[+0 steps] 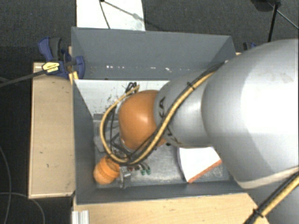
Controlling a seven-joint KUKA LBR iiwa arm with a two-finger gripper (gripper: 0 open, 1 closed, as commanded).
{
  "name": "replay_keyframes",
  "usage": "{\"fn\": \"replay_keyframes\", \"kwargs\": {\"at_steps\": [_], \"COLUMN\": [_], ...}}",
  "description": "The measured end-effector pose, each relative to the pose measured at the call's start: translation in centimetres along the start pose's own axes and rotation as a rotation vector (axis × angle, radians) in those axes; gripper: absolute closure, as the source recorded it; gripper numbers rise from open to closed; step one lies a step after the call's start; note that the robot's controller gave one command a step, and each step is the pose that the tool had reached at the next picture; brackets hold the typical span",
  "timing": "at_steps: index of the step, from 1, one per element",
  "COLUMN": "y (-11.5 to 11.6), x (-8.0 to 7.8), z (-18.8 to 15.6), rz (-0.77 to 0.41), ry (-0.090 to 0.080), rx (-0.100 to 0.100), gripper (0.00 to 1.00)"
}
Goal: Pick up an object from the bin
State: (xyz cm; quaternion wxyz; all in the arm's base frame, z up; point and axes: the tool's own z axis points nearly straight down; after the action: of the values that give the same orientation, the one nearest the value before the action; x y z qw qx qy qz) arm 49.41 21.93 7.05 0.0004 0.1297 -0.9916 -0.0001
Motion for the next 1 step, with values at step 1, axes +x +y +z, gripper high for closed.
{"fn": "replay_keyframes", "kwargs": {"at_steps": [1], "y": [1.02], "x": [0.11], "z": [-0.05], "rz": [-0.073], "ry": [-0.002], "rx": [0.002], "gripper": [0.0]}}
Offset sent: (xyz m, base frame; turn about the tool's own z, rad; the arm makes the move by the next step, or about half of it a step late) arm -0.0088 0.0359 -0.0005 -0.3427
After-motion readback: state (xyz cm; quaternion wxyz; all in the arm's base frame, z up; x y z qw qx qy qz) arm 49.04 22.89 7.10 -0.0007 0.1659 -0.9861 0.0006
